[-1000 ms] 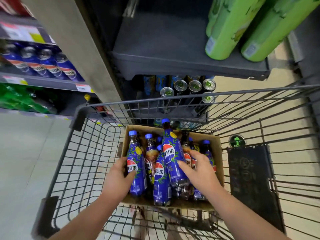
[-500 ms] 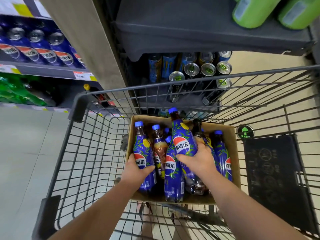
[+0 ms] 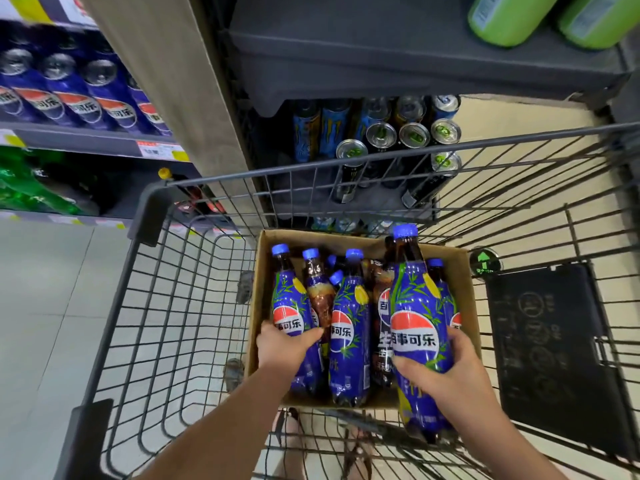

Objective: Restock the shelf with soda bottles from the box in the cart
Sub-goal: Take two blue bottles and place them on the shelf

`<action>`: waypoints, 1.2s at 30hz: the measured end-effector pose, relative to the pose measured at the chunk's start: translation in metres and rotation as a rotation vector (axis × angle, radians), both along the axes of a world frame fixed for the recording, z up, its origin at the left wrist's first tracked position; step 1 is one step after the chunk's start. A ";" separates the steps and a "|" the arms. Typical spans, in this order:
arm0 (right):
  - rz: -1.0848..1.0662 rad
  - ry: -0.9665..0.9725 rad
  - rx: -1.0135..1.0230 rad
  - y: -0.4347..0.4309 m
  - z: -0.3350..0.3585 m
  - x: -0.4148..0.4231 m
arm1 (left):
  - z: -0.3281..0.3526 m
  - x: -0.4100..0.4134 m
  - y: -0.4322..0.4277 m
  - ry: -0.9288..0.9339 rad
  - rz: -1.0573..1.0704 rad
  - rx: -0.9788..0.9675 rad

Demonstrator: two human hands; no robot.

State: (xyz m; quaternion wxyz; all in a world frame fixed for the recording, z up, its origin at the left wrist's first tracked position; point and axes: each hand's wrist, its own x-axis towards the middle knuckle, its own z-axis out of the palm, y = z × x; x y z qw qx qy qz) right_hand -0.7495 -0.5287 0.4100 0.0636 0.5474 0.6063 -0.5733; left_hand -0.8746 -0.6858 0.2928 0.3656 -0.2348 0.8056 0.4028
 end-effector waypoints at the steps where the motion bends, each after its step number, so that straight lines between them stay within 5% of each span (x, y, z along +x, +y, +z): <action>1: -0.006 0.000 -0.006 0.000 0.000 0.003 | 0.000 0.002 0.001 -0.030 0.027 0.008; 8: 0.035 0.073 0.023 0.005 0.024 0.020 | 0.036 0.021 -0.002 0.081 0.095 0.172; 16: 0.192 0.274 0.027 0.007 0.119 0.035 | 0.178 0.068 -0.021 0.301 0.121 0.357; 26: 0.499 0.578 0.039 -0.053 0.246 0.026 | 0.347 0.139 -0.107 0.551 0.491 0.569; 36: 0.789 0.787 0.009 -0.182 0.313 -0.017 | 0.410 0.156 -0.236 0.771 0.660 0.491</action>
